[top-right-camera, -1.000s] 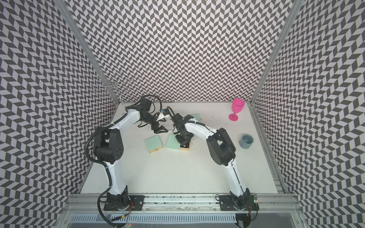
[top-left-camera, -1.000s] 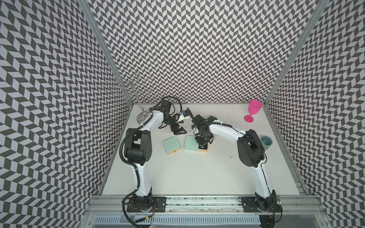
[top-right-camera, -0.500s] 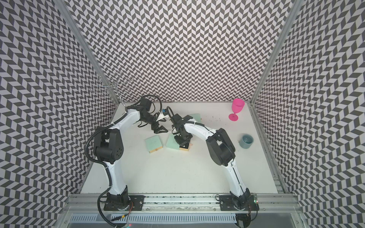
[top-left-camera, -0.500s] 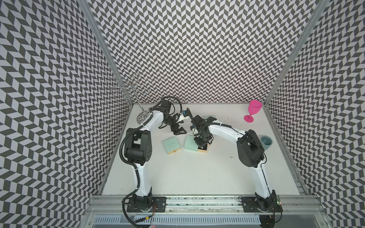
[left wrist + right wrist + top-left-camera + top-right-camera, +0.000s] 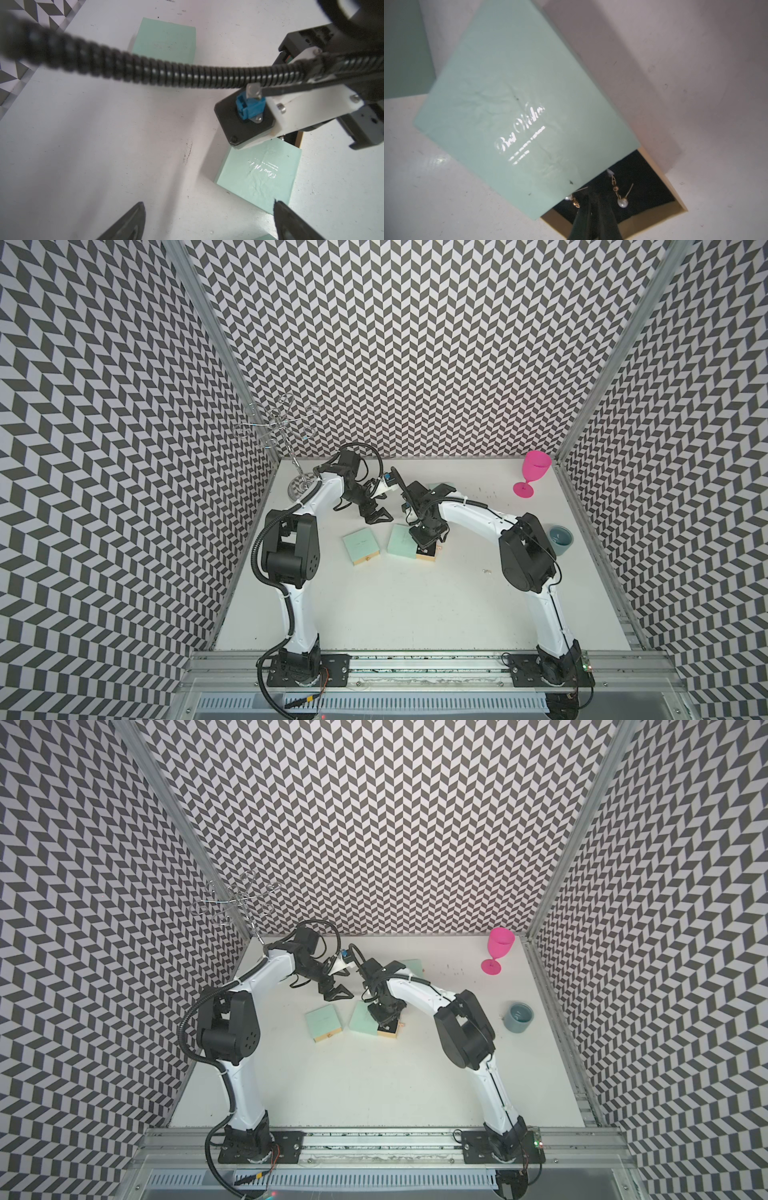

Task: Place the earrings into the drawer-style jewelry box
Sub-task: Insert the earring into the inner lining.

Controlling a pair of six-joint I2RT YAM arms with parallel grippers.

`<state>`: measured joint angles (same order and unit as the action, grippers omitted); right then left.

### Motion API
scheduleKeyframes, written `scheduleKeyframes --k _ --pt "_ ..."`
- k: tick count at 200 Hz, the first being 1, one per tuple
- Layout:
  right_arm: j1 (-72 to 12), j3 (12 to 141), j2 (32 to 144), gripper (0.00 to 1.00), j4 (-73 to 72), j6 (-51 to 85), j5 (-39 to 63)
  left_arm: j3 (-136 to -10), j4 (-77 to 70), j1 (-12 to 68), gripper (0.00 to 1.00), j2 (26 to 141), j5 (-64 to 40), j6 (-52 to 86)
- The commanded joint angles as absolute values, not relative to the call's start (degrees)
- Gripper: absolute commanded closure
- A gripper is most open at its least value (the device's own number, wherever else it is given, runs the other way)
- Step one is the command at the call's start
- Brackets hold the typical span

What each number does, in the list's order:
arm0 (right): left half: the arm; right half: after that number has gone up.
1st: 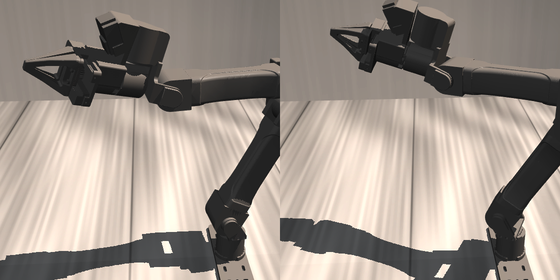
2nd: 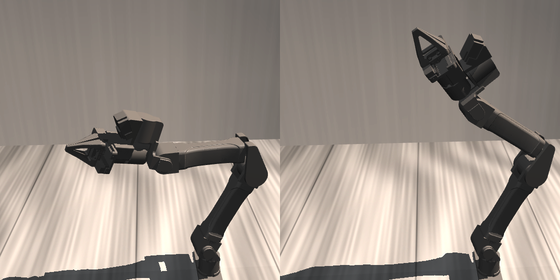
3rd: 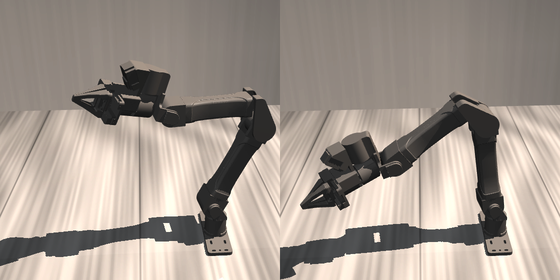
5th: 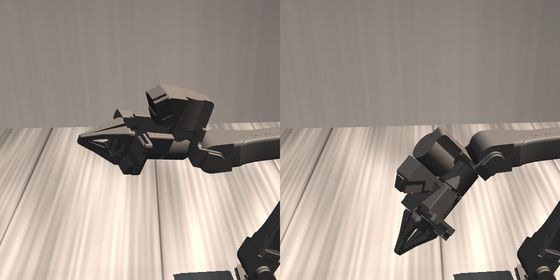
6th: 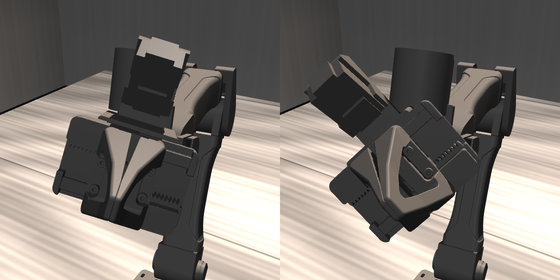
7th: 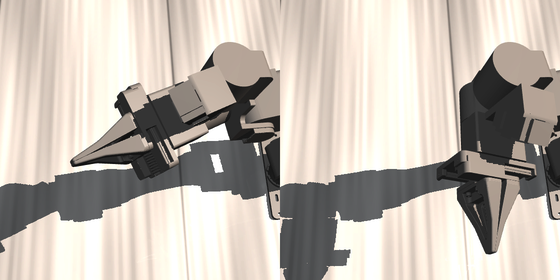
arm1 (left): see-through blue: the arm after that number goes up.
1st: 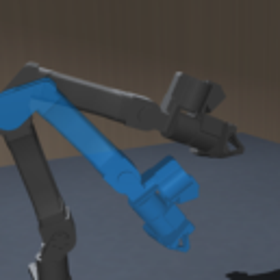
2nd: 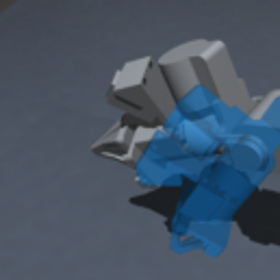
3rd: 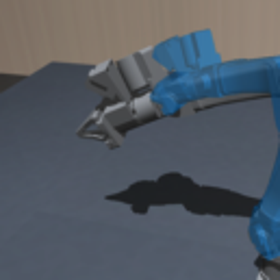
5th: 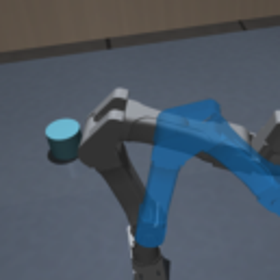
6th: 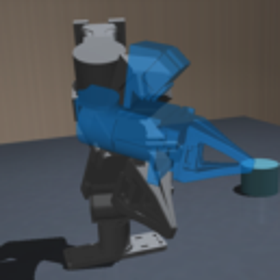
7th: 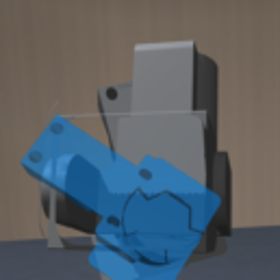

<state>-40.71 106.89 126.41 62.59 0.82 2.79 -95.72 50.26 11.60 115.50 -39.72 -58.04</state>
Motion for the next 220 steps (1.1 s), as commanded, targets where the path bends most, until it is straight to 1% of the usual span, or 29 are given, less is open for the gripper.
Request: scheduleKeyframes --k 1,59,124,220 --pt "-41.2 108.5 123.6 0.89 65.2 1.7 2.3 -97.6 50.9 11.2 0.03 116.0 -40.6 -59.2" --pt "-42.0 102.1 121.6 0.86 65.5 2.1 4.0 -97.4 50.8 11.4 0.03 115.3 -41.4 -58.7" --pt "-43.0 105.9 125.5 0.86 65.7 1.8 3.5 -96.9 50.8 11.6 0.03 115.0 -41.2 -58.8" --pt "-43.0 105.2 127.8 0.86 65.4 1.2 2.1 -96.8 50.7 11.1 0.03 115.5 -41.0 -59.0"
